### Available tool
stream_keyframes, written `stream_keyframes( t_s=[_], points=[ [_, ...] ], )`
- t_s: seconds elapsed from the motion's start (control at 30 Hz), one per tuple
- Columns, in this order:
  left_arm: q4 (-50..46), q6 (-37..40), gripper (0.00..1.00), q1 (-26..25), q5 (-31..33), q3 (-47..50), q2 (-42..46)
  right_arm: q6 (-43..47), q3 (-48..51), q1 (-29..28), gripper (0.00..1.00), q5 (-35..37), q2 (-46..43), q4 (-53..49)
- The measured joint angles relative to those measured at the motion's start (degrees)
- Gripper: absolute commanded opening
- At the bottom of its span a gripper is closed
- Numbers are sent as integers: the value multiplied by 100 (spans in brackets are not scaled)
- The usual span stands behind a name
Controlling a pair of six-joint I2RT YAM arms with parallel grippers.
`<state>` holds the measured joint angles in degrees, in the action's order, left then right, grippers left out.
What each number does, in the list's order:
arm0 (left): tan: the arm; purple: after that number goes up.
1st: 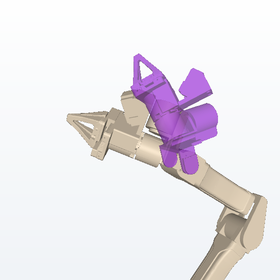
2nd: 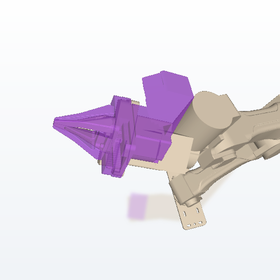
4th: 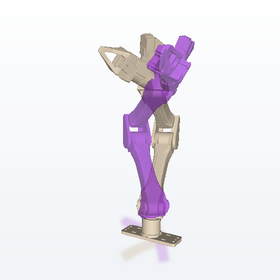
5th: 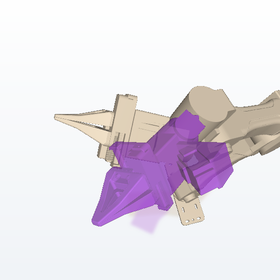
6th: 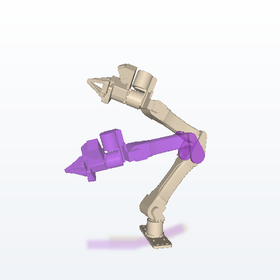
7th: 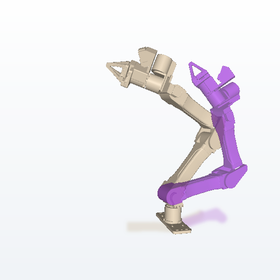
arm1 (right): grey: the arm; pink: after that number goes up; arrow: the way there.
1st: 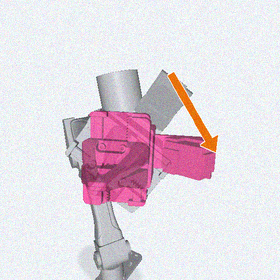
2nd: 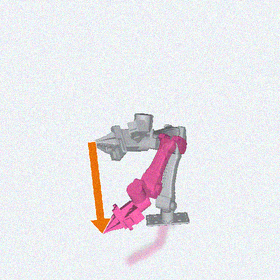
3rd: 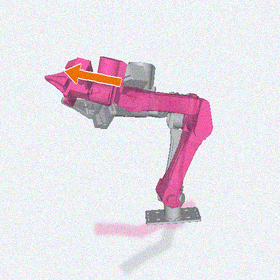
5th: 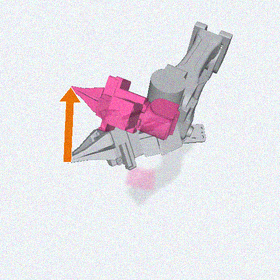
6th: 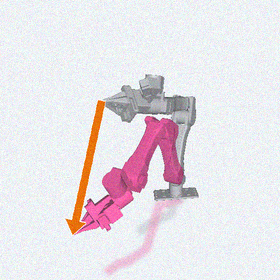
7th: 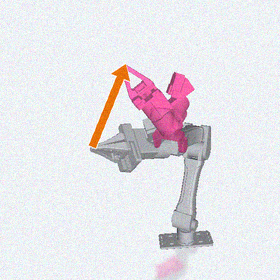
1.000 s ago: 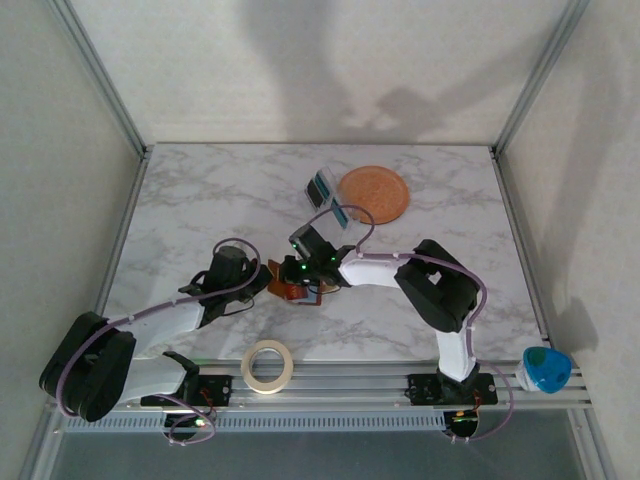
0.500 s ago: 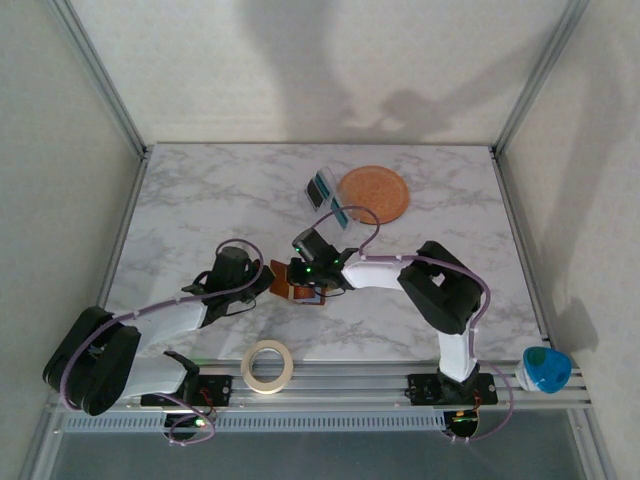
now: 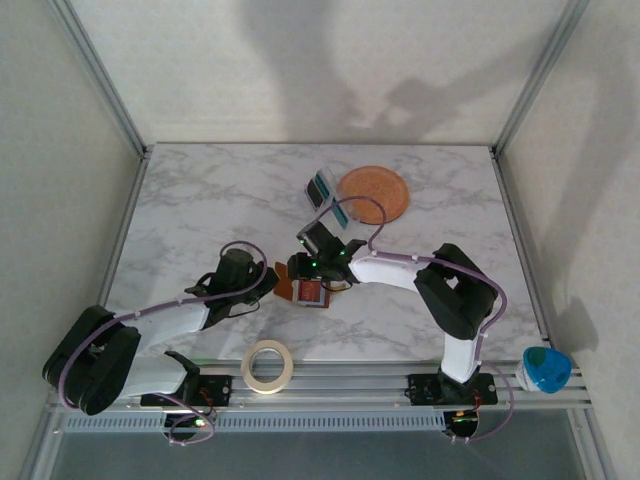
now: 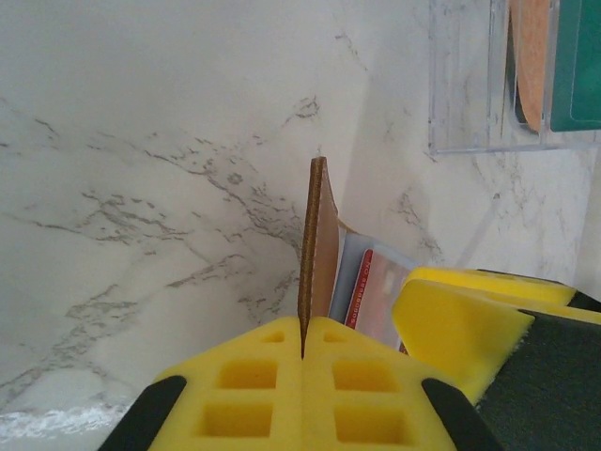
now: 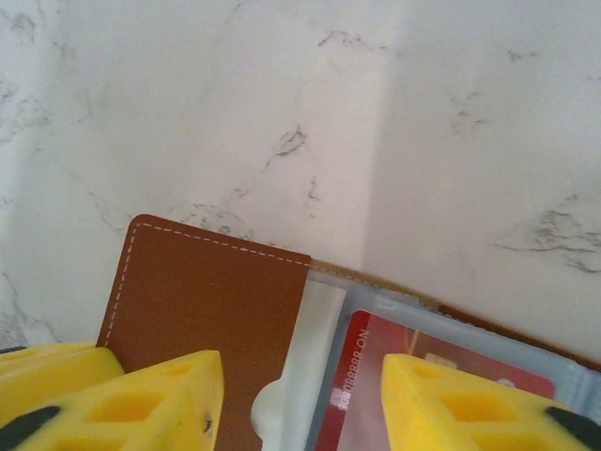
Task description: Put the credit cards into the card holder
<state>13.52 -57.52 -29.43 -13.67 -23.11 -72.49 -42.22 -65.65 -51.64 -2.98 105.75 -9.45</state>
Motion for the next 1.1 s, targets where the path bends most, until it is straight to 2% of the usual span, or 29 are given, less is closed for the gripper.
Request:
stream_keyframes(
  t_s=[0.17, 0.37, 0.47, 1.1],
  points=[
    [-2, -42, 0, -11, 28, 0, 0, 94, -101, -120, 68, 92, 2, -396],
    [-7, -44, 0, -11, 92, 0, 0, 289, -680, -289, 80, 960, -17, -1578],
    [-7, -44, 0, -11, 122, 0, 0, 452, -688, -289, 99, 1141, -24, -1969],
    [-2, -66, 0, -13, 136, -2, -81, 756, -621, -306, 98, 925, 428, -2103]
  ],
)
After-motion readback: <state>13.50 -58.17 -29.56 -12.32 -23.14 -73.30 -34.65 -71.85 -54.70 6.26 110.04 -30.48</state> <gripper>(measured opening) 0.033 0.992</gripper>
